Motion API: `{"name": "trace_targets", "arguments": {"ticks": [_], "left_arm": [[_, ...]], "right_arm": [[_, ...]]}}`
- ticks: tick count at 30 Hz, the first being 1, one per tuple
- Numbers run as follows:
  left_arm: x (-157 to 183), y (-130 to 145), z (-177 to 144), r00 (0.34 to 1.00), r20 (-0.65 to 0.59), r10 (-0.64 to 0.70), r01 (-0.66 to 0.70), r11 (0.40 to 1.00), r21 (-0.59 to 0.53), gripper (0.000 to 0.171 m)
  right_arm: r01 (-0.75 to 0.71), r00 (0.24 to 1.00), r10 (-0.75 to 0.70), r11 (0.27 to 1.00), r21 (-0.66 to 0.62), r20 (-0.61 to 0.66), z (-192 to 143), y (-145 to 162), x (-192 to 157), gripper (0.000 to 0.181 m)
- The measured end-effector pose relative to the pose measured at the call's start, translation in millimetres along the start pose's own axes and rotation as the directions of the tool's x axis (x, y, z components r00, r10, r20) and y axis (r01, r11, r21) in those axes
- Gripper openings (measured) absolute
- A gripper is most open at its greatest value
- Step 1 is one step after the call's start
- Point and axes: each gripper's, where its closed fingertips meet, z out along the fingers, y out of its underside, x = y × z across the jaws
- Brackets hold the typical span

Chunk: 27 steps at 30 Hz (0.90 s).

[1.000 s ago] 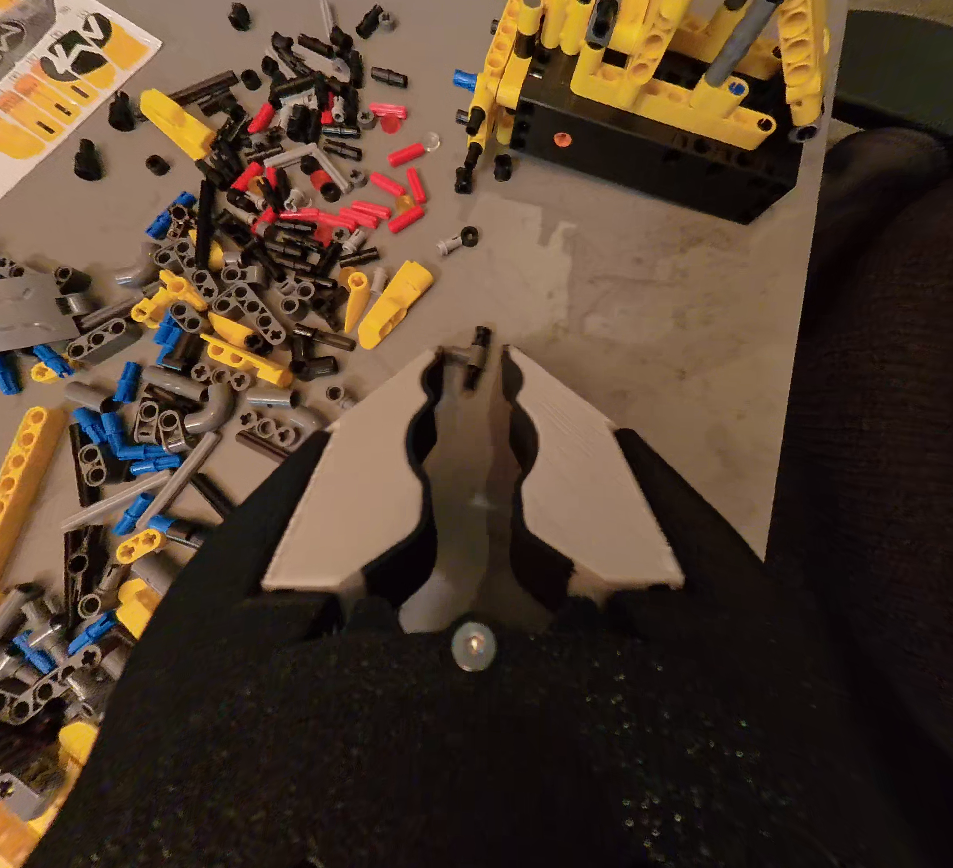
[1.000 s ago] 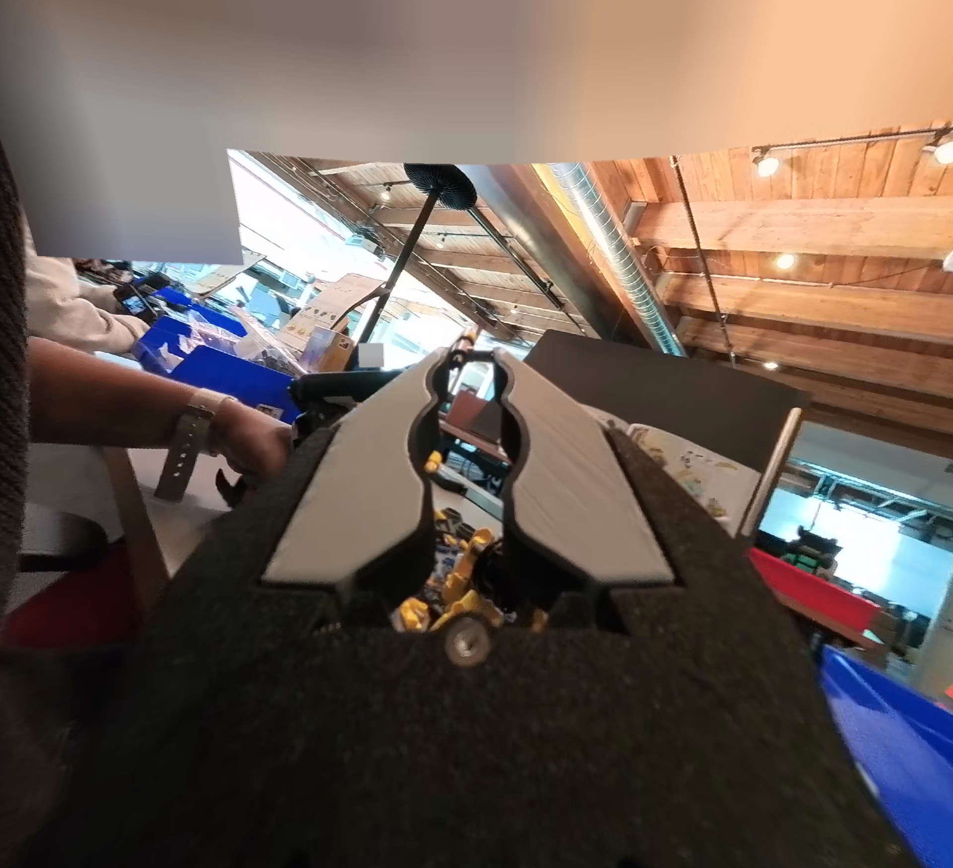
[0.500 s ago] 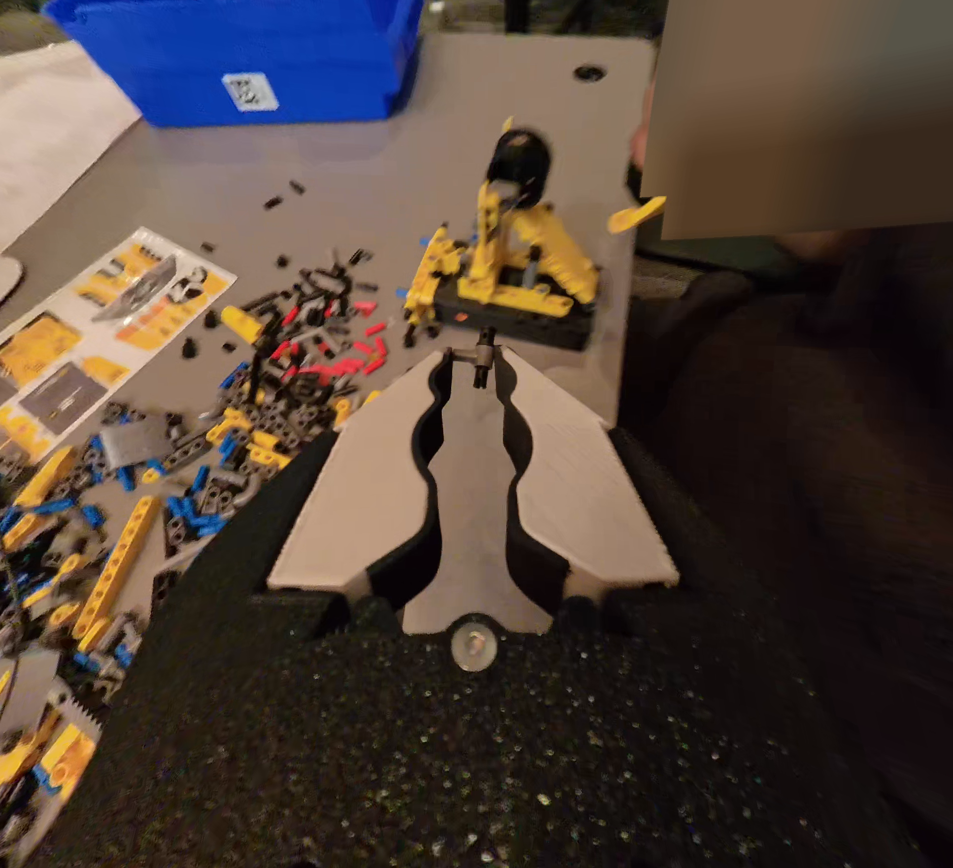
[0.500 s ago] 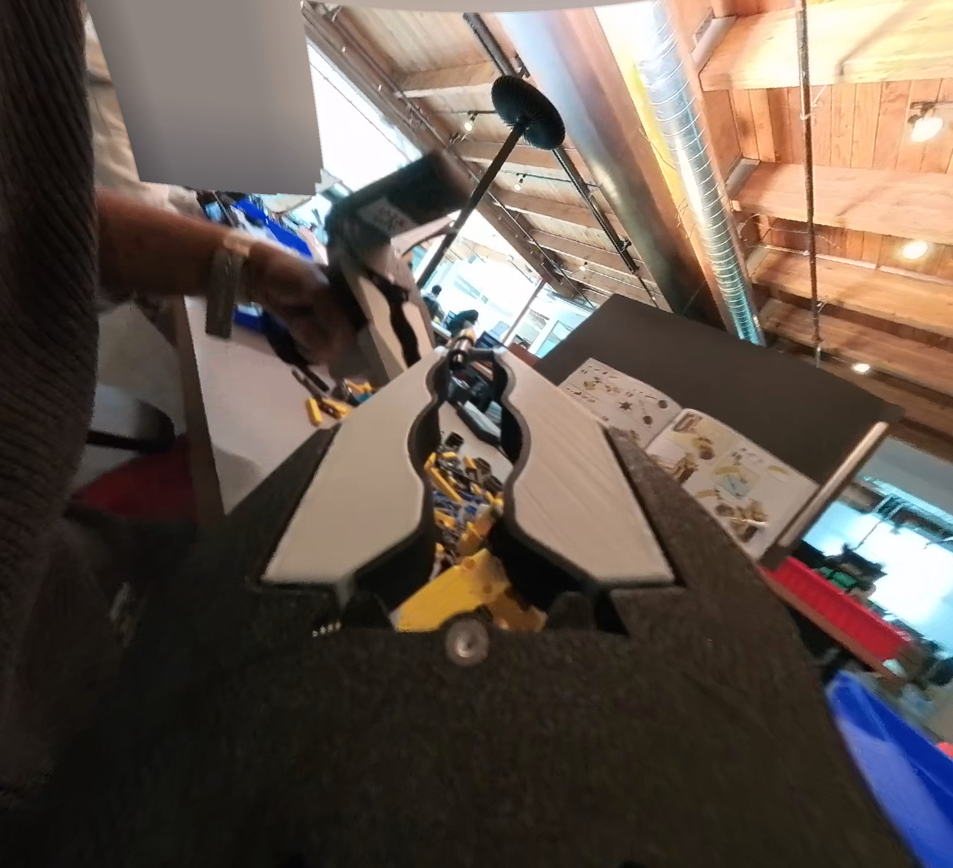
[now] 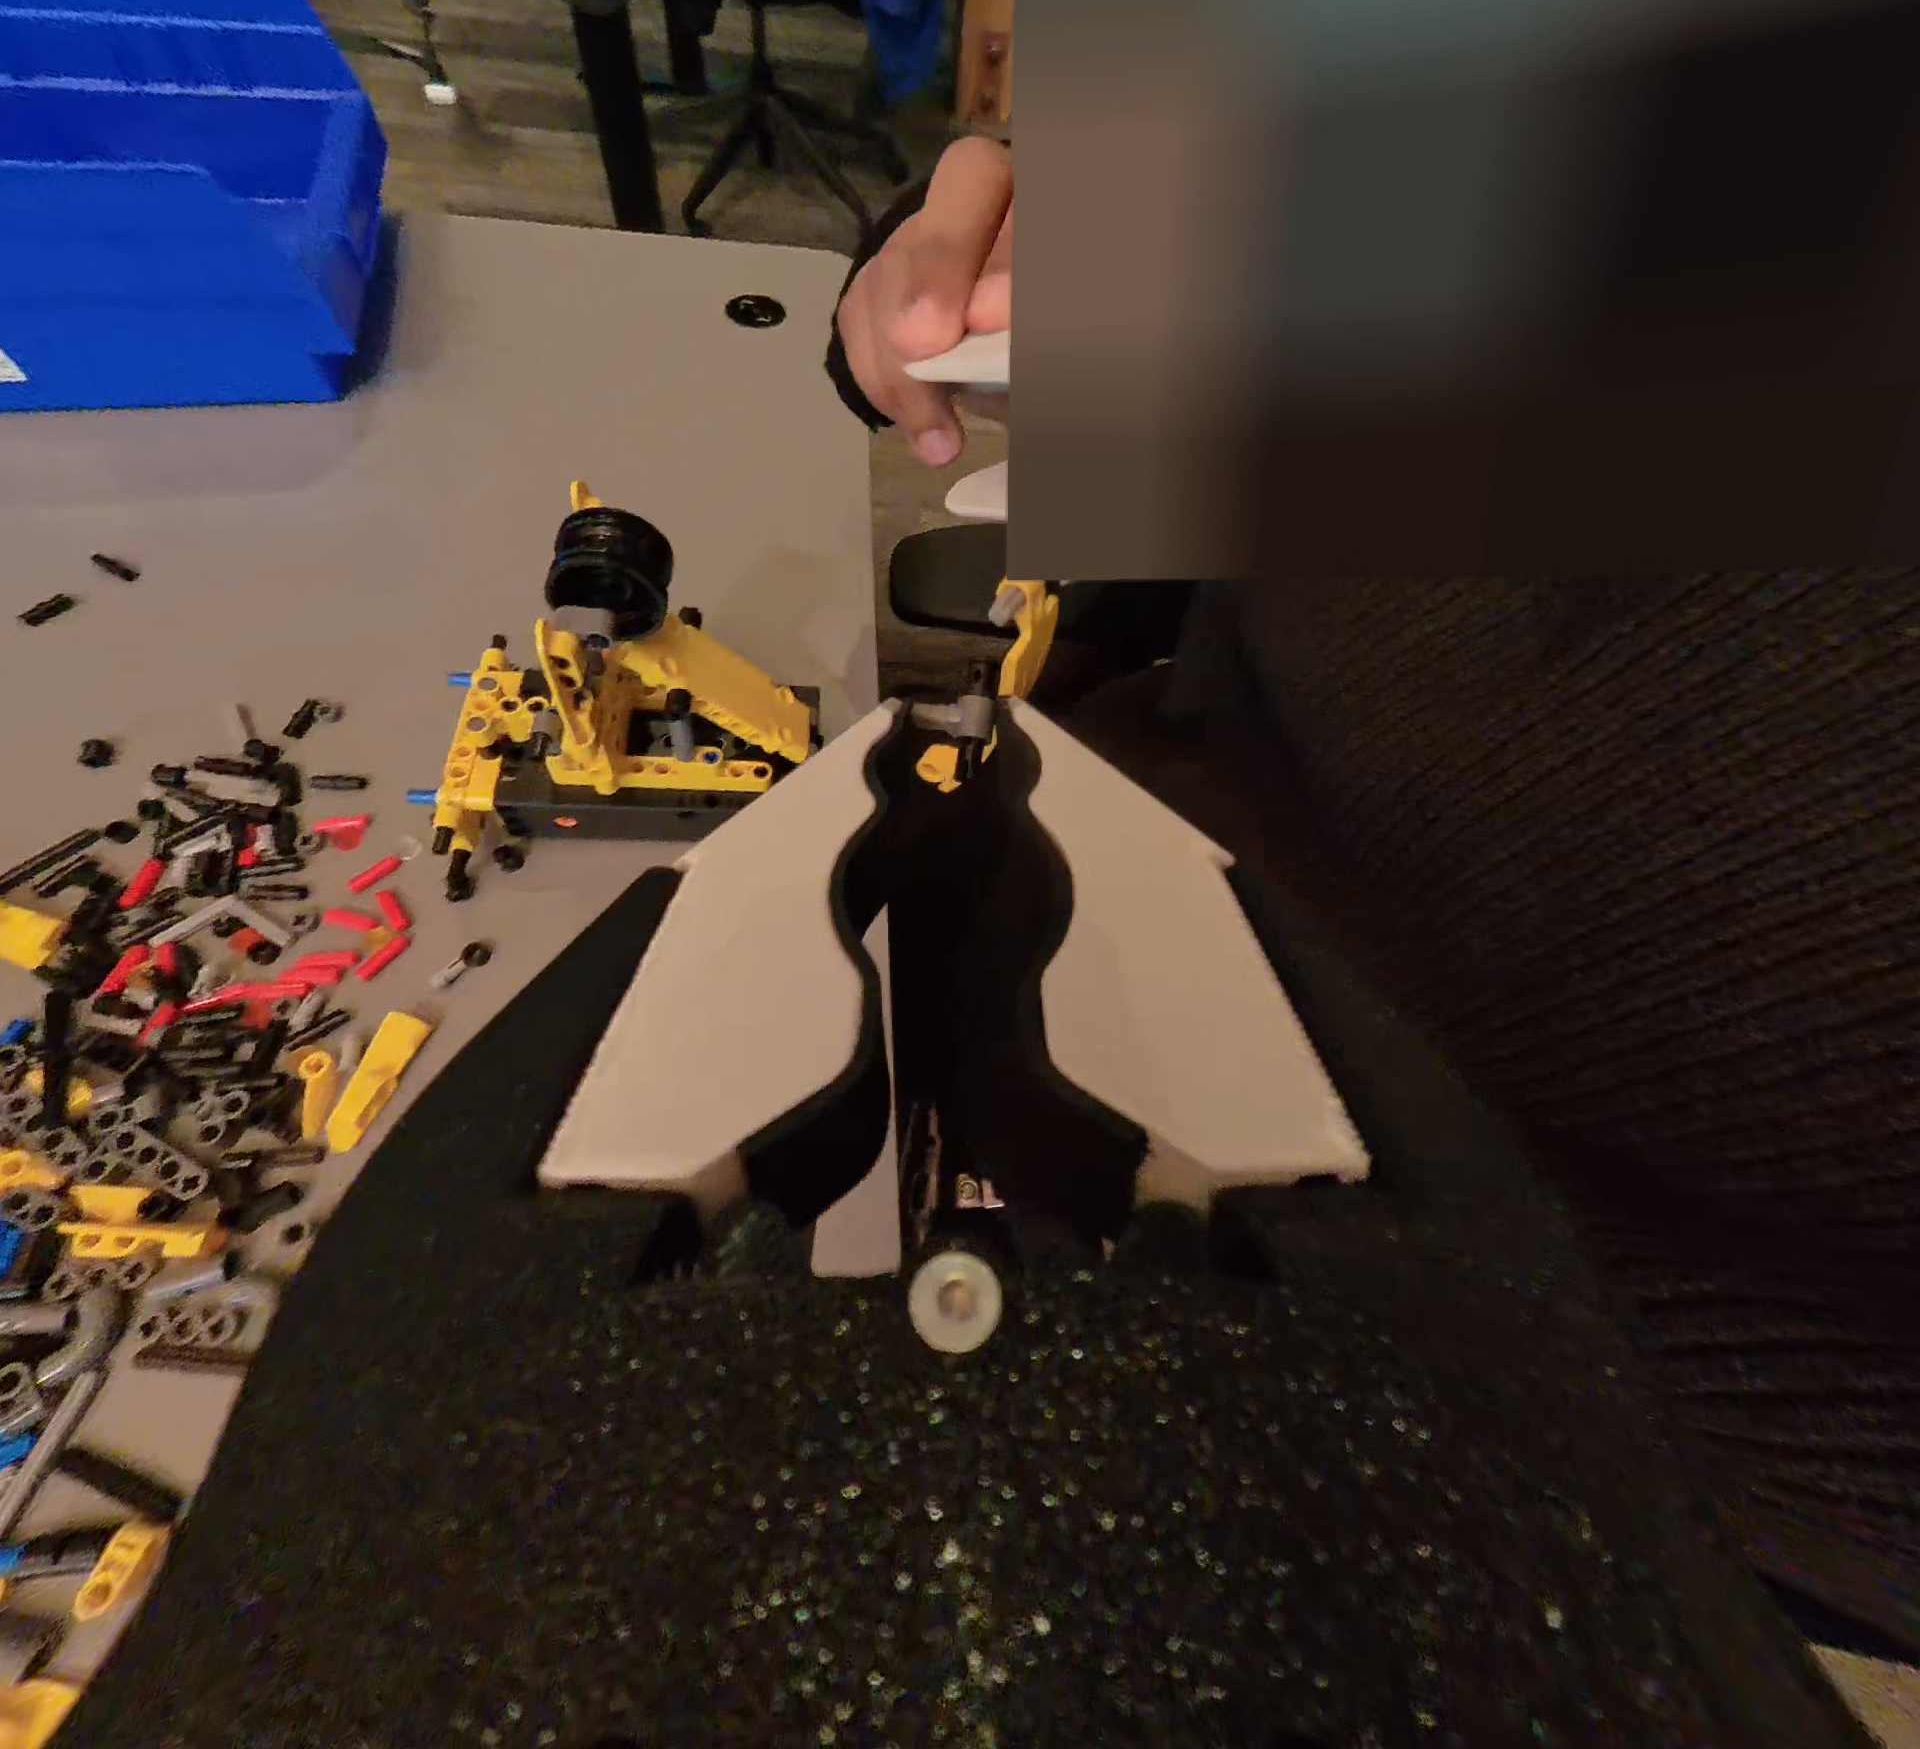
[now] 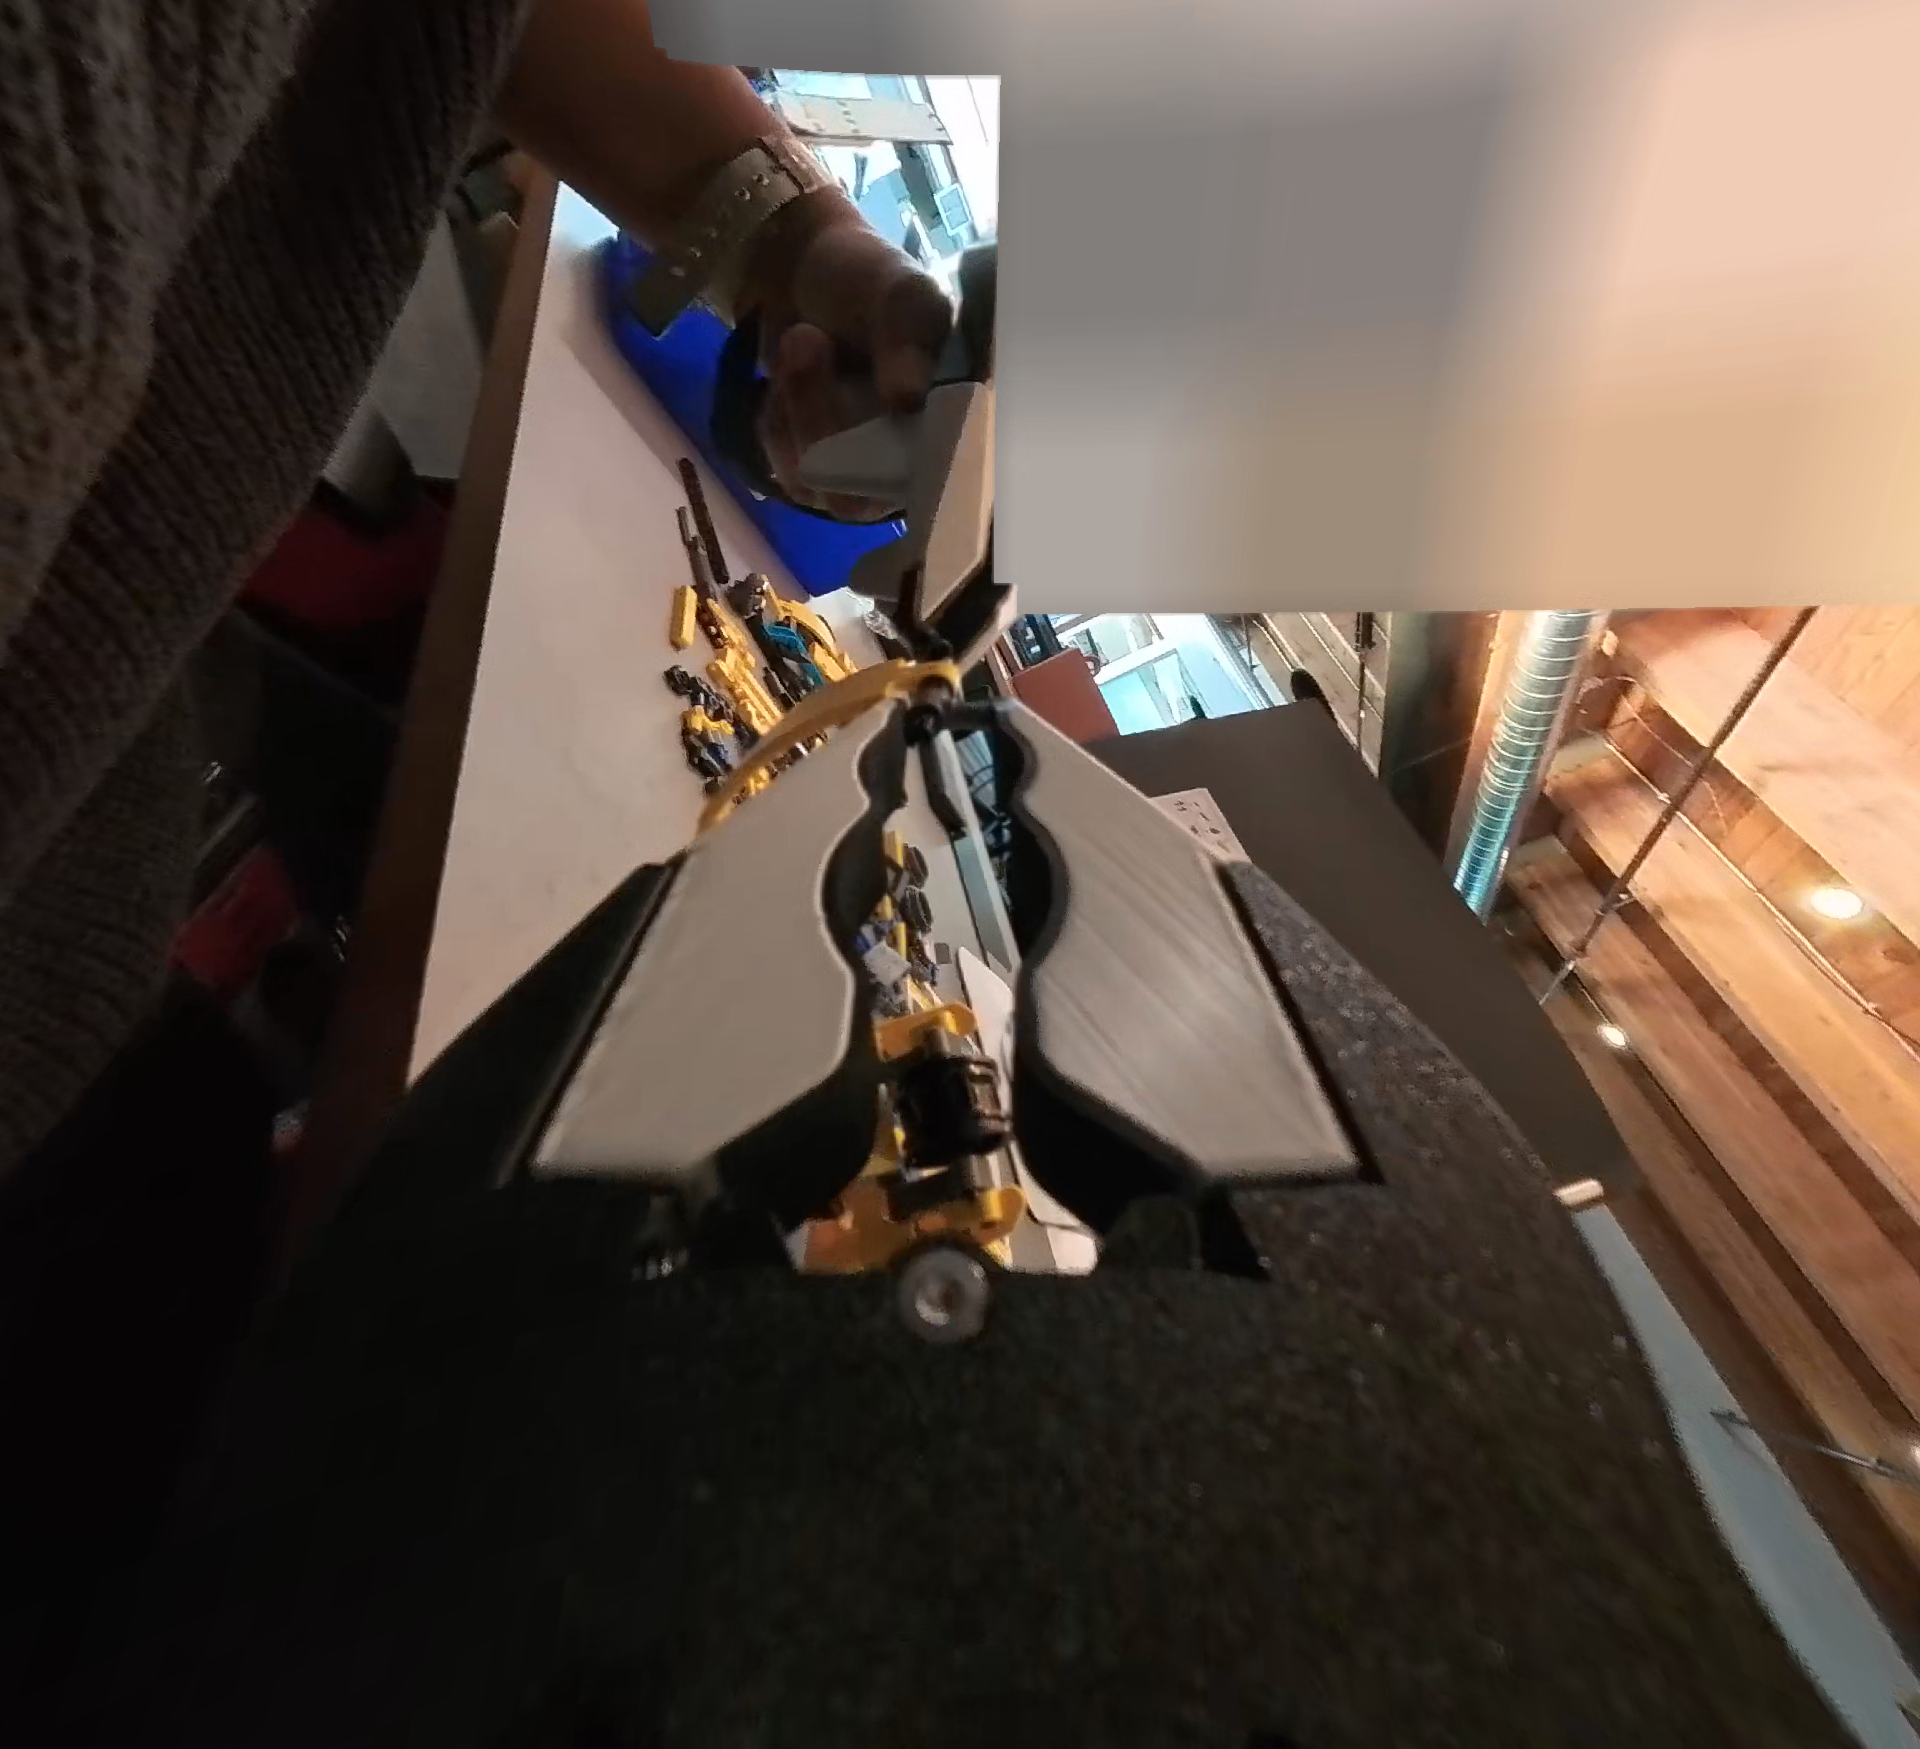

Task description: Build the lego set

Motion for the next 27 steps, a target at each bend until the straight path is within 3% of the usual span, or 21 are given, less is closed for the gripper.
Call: {"name": "trace_targets", "arguments": {"ticks": [15, 22, 27], "left_arm": [[1.8, 6.4, 6.9, 0.998, -0.008, 0.059, -0.060, 0.998, -0.015, 0.015], [-4.2, 5.7, 8.9, 0.928, 0.172, 0.332, -0.324, 0.943, -0.075, 0.015], [0.7, 2.1, 9.6, 0.832, 0.244, 0.497, -0.482, 0.867, -0.125, 0.015]], "right_arm": [[-0.085, 0.996, 0.085, 0.996, 0.008, 0.021, 1.0, 1.4, -11.8, 0.015], [-0.226, 0.974, 0.226, 0.974, 0.033, 0.020, -2.2, 4.7, -10.9, 0.015], [-0.430, 0.903, 0.426, 0.898, 0.098, 0.058, -5.7, 1.7, -8.2, 0.016]]}}
